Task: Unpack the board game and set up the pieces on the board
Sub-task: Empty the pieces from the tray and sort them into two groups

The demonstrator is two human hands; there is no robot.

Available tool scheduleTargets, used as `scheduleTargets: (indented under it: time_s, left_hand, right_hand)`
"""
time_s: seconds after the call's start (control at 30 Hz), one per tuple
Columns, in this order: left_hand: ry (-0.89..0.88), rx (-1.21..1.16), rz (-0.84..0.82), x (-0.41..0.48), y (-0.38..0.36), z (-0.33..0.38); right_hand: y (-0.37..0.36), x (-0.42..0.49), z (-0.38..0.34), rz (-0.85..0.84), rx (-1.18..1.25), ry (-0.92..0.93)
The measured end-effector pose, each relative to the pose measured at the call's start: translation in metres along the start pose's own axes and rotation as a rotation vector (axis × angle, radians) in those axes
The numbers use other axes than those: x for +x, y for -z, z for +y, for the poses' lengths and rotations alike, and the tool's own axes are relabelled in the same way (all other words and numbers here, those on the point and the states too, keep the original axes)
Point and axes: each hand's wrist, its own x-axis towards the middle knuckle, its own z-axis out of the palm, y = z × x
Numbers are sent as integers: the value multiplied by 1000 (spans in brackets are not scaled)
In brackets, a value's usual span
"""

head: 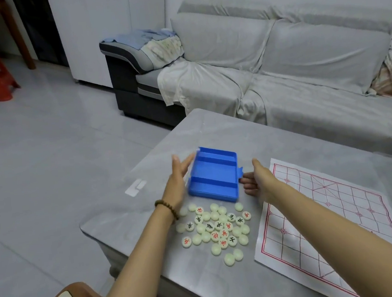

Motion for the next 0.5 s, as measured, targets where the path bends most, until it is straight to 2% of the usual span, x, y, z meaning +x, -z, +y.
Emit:
scheduleTargets:
  time_s: [0.07, 0.13, 0.17, 0.2, 0.23, 0.33, 0.43, 0.5]
  left_hand:
    - [73, 224, -61, 5, -10, -12]
    - [172, 554, -95, 16, -11, -28]
    - [178, 716, -105, 19, -10, -35]
    - [176, 772, -101, 21, -10, -40]
    - [158, 756, -78, 22, -11, -43]
    - [37, 503, 56, 21, -18, -37]
    - [-117, 261, 166, 17, -35, -16]
    - [-114, 37, 173, 9, -56, 3]
  right_hand:
    - [-1, -1, 1, -15, 19, -6]
    - [-3, -1, 4, -14, -33, 17]
    - [-4, 0, 6, -15, -80, 30]
    - [-6, 0, 7, -23, -124, 41]
    - [-6, 0, 8, -35, -157, 56]
    - [-5, -1, 11, -76, -190, 151]
    - [11, -16, 4, -169, 30, 224]
    - [39, -33, -3, -200, 158, 290]
